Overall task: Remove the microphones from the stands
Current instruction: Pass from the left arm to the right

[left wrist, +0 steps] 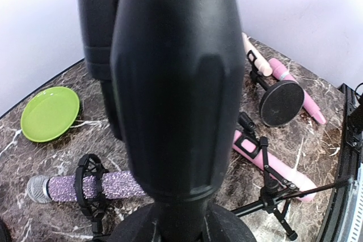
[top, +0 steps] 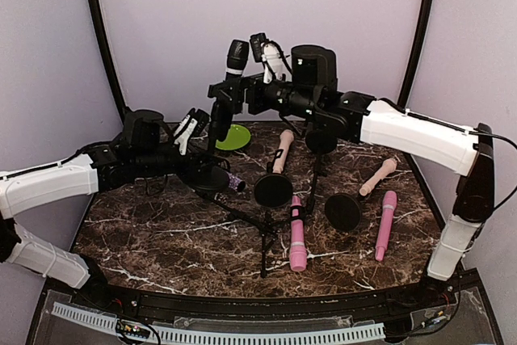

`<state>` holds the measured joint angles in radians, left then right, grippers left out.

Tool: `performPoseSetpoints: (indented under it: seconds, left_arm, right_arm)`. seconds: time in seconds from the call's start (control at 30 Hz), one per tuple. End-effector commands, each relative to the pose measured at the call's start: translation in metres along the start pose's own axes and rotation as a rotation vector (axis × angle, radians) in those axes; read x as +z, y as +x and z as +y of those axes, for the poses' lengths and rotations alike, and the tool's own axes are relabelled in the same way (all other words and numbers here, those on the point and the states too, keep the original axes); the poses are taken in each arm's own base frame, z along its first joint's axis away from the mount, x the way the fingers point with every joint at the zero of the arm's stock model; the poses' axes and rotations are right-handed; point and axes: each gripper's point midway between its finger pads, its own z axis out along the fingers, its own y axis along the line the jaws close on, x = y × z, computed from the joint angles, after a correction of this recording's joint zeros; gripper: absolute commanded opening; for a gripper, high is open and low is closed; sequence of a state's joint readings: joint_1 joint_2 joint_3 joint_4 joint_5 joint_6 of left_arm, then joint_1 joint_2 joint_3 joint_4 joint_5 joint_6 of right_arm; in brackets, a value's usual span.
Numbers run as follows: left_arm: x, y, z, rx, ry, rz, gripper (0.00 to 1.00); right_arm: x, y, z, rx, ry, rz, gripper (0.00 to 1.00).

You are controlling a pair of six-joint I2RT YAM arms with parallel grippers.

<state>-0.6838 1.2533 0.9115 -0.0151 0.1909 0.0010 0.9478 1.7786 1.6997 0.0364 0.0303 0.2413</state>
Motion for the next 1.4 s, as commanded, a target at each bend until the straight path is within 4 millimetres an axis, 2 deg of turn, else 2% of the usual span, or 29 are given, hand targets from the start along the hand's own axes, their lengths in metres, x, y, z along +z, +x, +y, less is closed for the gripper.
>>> performPoseSetpoints:
  seconds: [0.0, 0.13, 0.33, 0.57, 0.67, 0.73, 0.8, 0.9, 1.03, 1.23, 1.37]
  left_arm:
    - [-0.026, -0.051, -0.032, 0.100, 0.147, -0.211, 0.00]
    - [-0.030, -0.054, -0.047, 0.126, 0.235, -0.229, 0.00]
    - [-0.032, -0.052, -0.066, 0.151, 0.343, -0.222, 0.00]
    - [-0.037, -0.050, -0.085, 0.189, 0.435, -0.223, 0.00]
    - [-0.037, -0.048, -0.089, 0.195, 0.460, -0.214, 0.00]
    - [-0.036, -0.046, -0.092, 0.196, 0.478, -0.201, 0.00]
    - [-0.034, -0.044, -0.095, 0.195, 0.496, -0.186, 0.00]
    - [-0.032, -0.043, -0.097, 0.194, 0.508, -0.177, 0.00]
    - [-0.032, -0.042, -0.095, 0.195, 0.498, -0.174, 0.00]
    - [-0.031, -0.045, -0.088, 0.193, 0.445, -0.184, 0.00]
    - [-0.028, -0.043, -0.077, 0.203, 0.372, -0.178, 0.00]
  right_arm:
    - [-0.036, -0.052, 0.002, 0.038, -0.108, -0.143, 0.98]
    - [-0.050, -0.058, -0.001, 0.058, -0.181, -0.167, 0.99]
    - [-0.063, -0.060, 0.034, -0.052, -0.400, -0.150, 0.99]
    - [-0.061, -0.063, 0.018, -0.070, -0.344, -0.144, 0.99]
    - [-0.065, -0.064, 0.026, -0.083, -0.403, -0.151, 0.99]
    - [-0.071, -0.064, 0.038, -0.100, -0.482, -0.156, 0.97]
    - [-0.077, -0.065, 0.049, -0.115, -0.559, -0.164, 0.93]
    - [-0.084, -0.066, 0.064, -0.129, -0.661, -0.166, 0.82]
    - [-0.088, -0.062, 0.072, -0.123, -0.734, -0.149, 0.68]
    - [-0.091, -0.060, 0.070, -0.105, -0.730, -0.153, 0.47]
    - [-0.085, -0.057, 0.065, -0.092, -0.669, -0.151, 0.32]
